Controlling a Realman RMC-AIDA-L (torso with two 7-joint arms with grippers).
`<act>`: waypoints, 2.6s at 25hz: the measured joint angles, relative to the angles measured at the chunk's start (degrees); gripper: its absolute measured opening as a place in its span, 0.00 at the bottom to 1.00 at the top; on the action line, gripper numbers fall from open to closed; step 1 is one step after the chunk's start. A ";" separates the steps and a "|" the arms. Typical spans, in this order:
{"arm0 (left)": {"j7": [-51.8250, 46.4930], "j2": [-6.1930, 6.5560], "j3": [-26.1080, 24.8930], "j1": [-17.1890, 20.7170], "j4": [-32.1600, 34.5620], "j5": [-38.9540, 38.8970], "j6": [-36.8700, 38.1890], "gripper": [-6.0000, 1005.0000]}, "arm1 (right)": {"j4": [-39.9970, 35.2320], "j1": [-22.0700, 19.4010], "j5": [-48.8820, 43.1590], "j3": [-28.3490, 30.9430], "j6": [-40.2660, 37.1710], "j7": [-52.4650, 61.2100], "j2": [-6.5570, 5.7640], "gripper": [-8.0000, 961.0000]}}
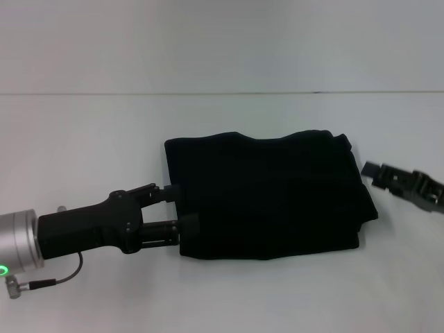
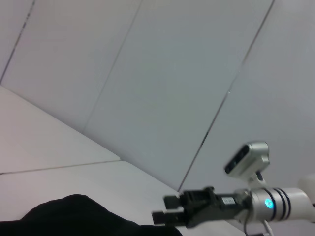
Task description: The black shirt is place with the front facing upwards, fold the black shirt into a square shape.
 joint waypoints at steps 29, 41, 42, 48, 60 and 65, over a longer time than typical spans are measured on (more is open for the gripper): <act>-0.16 -0.02 -0.97 1.04 -0.26 -0.06 -0.72 0.92 | -0.27 -1.37 -2.29 -6.63 -4.43 -11.05 -0.05 0.53; -1.38 -0.03 -0.97 1.20 -0.35 0.06 -1.29 0.92 | -0.28 -2.96 -2.28 -7.01 -5.45 -17.85 -0.70 0.13; -1.40 -0.02 -0.99 1.20 -0.35 0.06 -1.31 0.92 | -0.26 -3.25 -2.28 -7.04 -5.76 -18.54 -0.72 0.11; -1.48 -0.14 -1.59 1.15 -0.35 0.03 -1.96 0.92 | -0.21 -4.26 -4.84 -7.22 -6.57 -23.03 -0.73 0.05; -1.51 -0.31 -1.59 0.78 -0.36 0.03 -3.14 0.92 | -0.39 -4.58 -7.81 -5.32 -4.58 -28.11 -0.21 0.08; -1.50 -0.38 -1.58 0.75 -0.43 0.03 -3.54 0.92 | -0.39 -4.69 -7.75 -1.27 -5.92 -28.30 -0.51 0.09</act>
